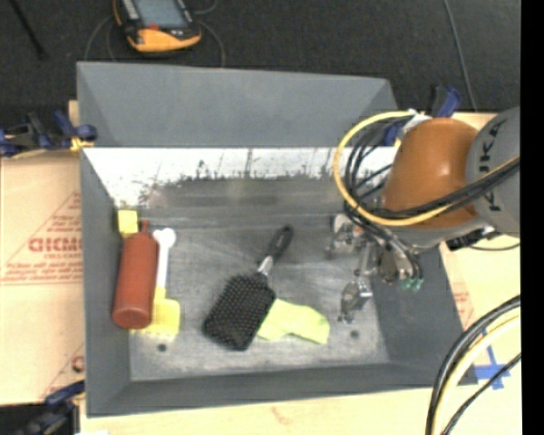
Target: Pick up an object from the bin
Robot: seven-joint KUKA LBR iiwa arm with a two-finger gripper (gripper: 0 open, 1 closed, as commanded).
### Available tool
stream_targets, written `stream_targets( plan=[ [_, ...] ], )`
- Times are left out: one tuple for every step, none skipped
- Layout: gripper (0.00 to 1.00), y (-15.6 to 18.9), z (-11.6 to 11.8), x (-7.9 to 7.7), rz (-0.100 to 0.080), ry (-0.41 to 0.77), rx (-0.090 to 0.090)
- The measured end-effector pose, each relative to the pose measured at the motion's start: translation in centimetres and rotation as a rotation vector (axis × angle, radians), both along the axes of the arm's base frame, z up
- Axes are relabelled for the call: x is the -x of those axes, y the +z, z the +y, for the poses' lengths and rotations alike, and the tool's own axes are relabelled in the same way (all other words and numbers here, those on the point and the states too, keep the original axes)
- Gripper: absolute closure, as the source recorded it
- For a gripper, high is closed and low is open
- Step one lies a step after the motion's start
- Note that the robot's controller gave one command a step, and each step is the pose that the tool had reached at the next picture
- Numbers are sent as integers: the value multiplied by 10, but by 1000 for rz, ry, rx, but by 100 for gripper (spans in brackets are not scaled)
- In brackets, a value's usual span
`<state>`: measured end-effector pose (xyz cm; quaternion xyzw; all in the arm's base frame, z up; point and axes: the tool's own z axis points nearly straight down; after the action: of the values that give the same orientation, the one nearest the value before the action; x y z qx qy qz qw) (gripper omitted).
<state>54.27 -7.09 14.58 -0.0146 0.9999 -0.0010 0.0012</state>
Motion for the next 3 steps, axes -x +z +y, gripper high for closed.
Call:
stream_targets(
  plan=[
    [0, -22, 24, -2, -7, -78, -2],
    [0, -42, 41, -1, 2, -298, -4],
    [100, -73, 76, 33, 0, 159, -1]
  ],
)
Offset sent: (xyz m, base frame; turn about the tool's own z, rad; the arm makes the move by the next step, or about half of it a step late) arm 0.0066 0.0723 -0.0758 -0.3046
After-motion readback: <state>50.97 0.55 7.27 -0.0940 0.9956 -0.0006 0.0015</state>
